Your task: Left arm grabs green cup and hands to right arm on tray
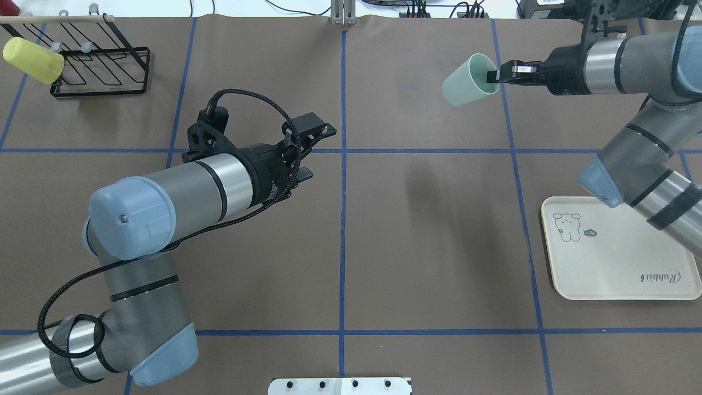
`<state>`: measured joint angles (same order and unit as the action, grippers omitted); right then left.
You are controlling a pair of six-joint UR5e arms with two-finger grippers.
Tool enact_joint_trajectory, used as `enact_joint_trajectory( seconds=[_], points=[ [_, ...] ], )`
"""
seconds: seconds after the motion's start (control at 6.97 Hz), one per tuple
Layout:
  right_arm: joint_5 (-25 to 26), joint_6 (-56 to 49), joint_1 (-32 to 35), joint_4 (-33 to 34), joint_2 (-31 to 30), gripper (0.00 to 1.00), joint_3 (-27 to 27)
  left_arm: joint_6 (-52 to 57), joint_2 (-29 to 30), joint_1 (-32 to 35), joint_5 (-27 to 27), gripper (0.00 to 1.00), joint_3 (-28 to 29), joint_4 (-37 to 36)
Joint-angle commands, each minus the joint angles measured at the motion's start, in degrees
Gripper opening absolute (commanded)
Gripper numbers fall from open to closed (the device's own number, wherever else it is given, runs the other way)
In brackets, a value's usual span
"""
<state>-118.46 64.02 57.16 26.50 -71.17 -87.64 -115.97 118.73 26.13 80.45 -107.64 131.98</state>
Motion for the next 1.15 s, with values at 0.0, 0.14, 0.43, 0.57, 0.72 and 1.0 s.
enact_joint_trajectory(
  seconds=[0.0,0.14,0.43,0.57,0.72,1.0],
  points=[
    [-1.43,-11.50,2.25,1.80,-5.71,0.00,-0.77,13.34,0.10,1.80,-0.03,1.00,-0.20,-6.79],
    [-1.51,-15.98,2.87,2.50,-7.91,0.00,-0.69,17.32,0.10,3.73,-0.03,1.00,-0.38,-8.91],
    [-1.51,-25.74,4.10,4.78,-12.39,0.00,-0.95,26.36,0.10,5.76,-0.03,0.99,-2.38,-15.22],
    [-1.51,-30.75,5.15,6.97,-14.07,0.00,-1.47,30.15,0.10,6.90,0.06,0.99,-3.88,-19.35],
    [-1.51,-35.93,6.37,10.47,-16.35,0.00,-3.30,33.75,0.01,8.22,0.24,0.99,-4.68,-21.30],
    [-2.30,-41.41,6.65,22.82,-22.49,0.00,-13.11,37.29,-0.86,11.03,0.41,0.99,-4.77,-21.58]
  ],
)
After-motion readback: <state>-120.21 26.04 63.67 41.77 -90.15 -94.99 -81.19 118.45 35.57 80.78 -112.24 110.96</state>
